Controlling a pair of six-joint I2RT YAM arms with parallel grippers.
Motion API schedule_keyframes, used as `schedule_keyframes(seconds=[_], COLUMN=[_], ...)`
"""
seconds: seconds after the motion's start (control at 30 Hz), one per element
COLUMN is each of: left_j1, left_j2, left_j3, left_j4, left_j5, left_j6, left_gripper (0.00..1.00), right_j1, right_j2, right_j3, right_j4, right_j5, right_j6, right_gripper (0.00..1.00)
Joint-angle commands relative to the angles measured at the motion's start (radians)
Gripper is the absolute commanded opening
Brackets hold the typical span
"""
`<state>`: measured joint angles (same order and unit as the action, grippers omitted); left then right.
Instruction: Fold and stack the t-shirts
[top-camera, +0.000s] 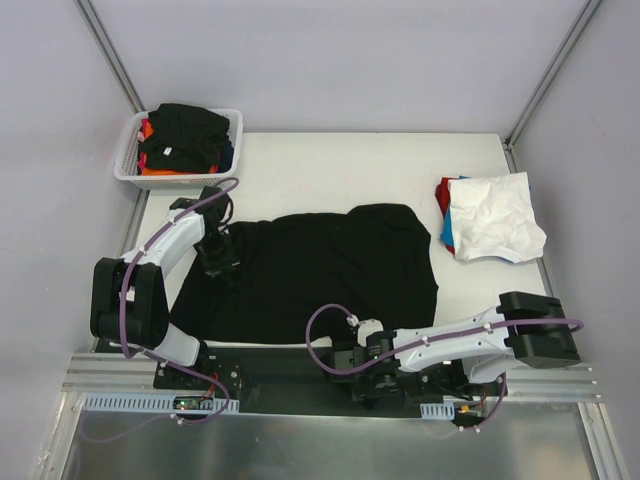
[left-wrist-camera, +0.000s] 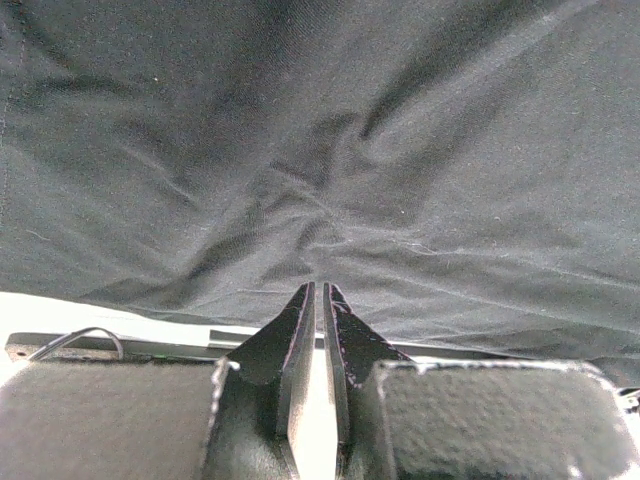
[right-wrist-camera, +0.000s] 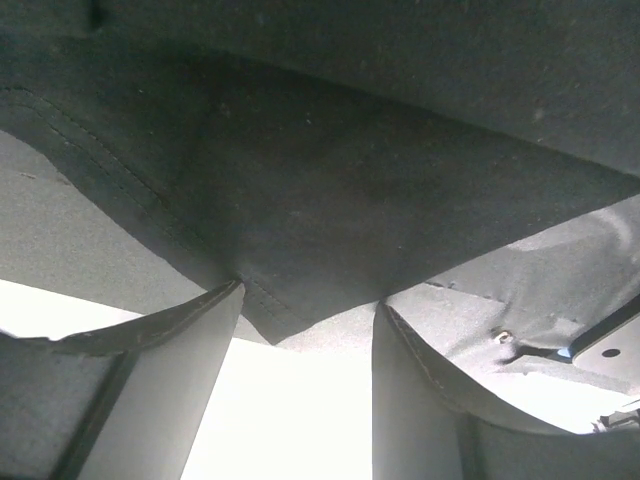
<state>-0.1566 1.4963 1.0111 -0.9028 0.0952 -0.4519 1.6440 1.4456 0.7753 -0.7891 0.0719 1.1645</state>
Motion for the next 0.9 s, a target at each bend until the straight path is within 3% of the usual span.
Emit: schedule_keyframes(seconds=[0.0,0.17,0.23,0.3,0.6,0.87], left_j1=[-0.004,-0.003,-0.003,-0.003,-0.003,-0.003], left_j2=[0.007,0.016,0.021,0.028,0.045,0.041], left_j3=[0.021,0.037,0.046,0.052,0.063,0.07], left_j4=[-0.022,-0.027,-0.028,-0.031,-0.031,-0.033], left_j5=[-0.029,-0.035,-0.035,-0.035,-0.04,-0.032], left_j6=[0.03,0.033,0.032,0.033,0.036,0.028], left_gripper=[0.08,0.08,0.08,0.08,0.08,0.08], right_j1=[0.036,0.046,0.05,0.053,0.106,0.21], right_j2=[0.039,0.065,0.071,0.081,0.026,-0.04], right_j3=[0.012,0.024,0.024,0.021,-0.004,-0.025], right_j4=[0.016,0.01,0.011,0.011,-0.07,-0.203], right_j5=[-0.003,-0.001,-0.001,-0.006,-0.017,-0.064], right_j6=[0.054,0.057,0.058,0.07,0.179,0.369], right_gripper=[0.61,0.59,0.34,0.01,0.01,0.01])
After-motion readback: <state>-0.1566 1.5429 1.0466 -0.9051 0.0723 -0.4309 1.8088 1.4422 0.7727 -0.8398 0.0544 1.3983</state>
